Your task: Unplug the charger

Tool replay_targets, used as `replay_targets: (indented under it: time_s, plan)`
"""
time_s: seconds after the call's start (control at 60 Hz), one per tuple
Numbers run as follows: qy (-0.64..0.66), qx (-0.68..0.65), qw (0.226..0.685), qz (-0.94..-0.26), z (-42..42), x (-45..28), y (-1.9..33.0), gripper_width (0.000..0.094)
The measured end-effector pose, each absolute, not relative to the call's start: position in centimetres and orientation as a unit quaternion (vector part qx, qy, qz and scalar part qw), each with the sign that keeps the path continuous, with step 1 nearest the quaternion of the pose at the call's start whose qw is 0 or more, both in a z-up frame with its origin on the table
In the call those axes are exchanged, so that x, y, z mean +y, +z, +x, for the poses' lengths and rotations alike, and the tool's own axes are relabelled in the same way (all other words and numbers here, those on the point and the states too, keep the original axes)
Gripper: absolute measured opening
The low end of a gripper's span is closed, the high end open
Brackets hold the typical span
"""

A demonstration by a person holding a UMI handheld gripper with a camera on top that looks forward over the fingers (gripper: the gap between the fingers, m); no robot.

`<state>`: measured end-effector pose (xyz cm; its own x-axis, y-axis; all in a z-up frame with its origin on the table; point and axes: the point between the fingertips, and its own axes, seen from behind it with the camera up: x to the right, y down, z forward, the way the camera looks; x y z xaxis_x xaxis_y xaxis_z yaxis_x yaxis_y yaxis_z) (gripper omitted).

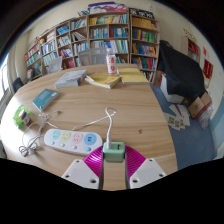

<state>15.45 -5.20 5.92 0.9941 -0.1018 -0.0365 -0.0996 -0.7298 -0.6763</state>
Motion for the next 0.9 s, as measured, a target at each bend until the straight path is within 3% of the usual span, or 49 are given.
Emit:
replay_targets:
  time_s: [0.15, 0.517, 0.65, 0.8, 0.9]
  plan:
    - [-0.011, 0.051, 0.338, -0.94, 16.5, -4.7, 3.0, 0.0319]
    - [-0.008, 0.042, 0.308, -0.951, 16.7, -2.7, 1.0, 0.0385]
    - [0.006, 0.057, 0.287, -0.956, 16.5, -2.6, 1.2, 0.0534]
    - [0.013, 0.059, 0.285, -0.957, 16.1, -2.3, 2.3, 0.0608]
    - [0.012, 0.049, 0.284, -0.958, 15.5, -3.1, 3.4, 0.0726]
